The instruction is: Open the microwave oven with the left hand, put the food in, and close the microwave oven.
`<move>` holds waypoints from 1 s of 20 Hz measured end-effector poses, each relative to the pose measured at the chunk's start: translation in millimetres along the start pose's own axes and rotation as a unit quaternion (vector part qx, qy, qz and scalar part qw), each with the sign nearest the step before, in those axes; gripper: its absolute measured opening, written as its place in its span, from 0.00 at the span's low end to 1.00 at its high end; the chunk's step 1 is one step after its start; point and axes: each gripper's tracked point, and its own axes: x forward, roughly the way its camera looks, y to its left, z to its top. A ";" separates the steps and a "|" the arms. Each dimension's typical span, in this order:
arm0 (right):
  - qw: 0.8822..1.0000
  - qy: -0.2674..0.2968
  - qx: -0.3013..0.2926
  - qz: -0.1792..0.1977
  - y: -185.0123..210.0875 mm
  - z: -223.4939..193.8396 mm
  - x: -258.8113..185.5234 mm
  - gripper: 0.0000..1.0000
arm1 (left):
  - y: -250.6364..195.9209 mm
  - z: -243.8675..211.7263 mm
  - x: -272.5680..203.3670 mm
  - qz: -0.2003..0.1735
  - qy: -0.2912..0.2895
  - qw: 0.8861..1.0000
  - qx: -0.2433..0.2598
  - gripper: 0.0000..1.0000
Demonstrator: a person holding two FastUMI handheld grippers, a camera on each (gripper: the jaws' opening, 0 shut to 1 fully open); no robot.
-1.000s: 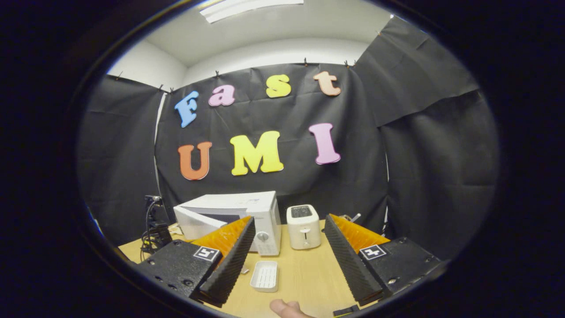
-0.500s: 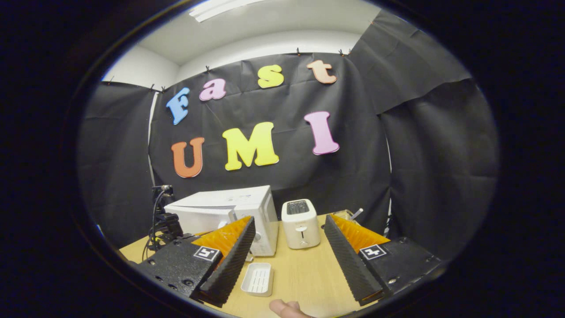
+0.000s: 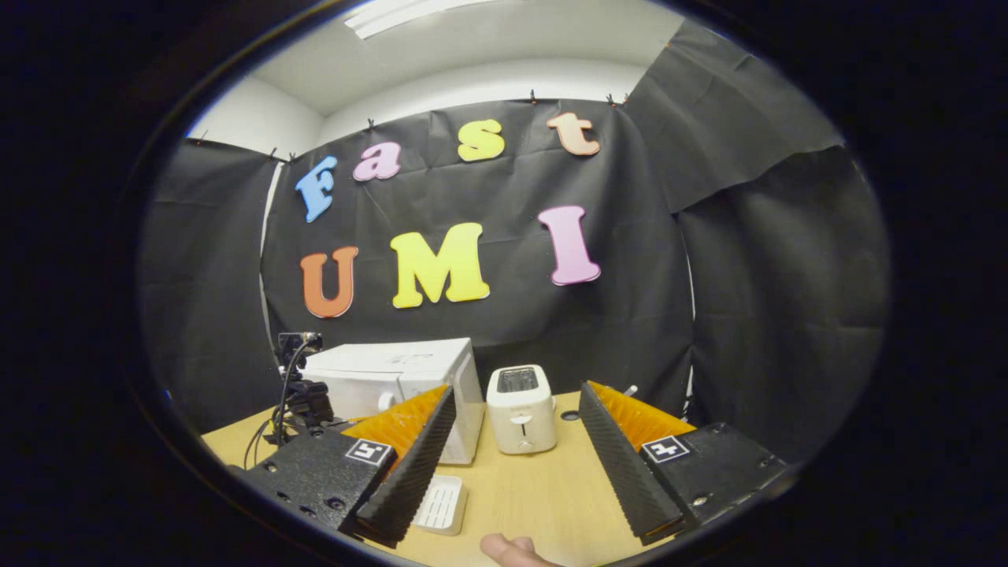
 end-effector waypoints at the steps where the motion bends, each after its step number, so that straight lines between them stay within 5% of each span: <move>1: 1.000 -0.006 -0.006 -0.002 -1.3 7.9 -0.4 1.00 | -3.3 -2.1 -2.5 -0.006 0.006 1.000 -0.008 0.00; 11: 1.000 -0.026 -0.013 -0.003 2.7 29.2 -18.6 1.00 | 0.1 0.1 -8.0 0.001 0.016 1.000 -0.017 0.00; 12: 1.000 -0.026 -0.012 -0.004 2.0 29.3 -23.5 1.00 | 4.2 4.5 -16.3 0.006 0.013 1.000 -0.013 0.11; 13: 0.999 -0.028 -0.013 -0.009 1.6 31.7 -27.9 1.00 | 4.6 12.5 -25.7 0.005 0.006 1.000 -0.012 0.00; 14: 0.999 -0.031 -0.013 -0.012 2.6 36.2 -33.8 1.00 | 5.3 21.0 -40.2 0.004 0.000 1.000 -0.008 0.00; 15: 0.999 -0.034 -0.014 -0.013 5.1 39.5 -40.1 0.89 | 6.1 29.5 -54.8 0.003 -0.008 1.000 -0.001 0.00; 16: 0.999 -0.037 -0.015 -0.012 9.8 43.1 -47.1 1.00 | 9.0 41.2 -70.6 0.008 -0.018 1.000 0.007 0.00; 19: 0.999 -0.038 -0.017 -0.012 18.4 47.6 -67.9 1.00 | 12.9 69.3 -120.1 0.020 -0.036 0.999 0.015 0.00; 20: 0.999 -0.039 -0.017 -0.012 21.6 49.8 -74.3 0.89 | 12.0 75.3 -138.3 0.022 -0.032 0.999 0.012 0.00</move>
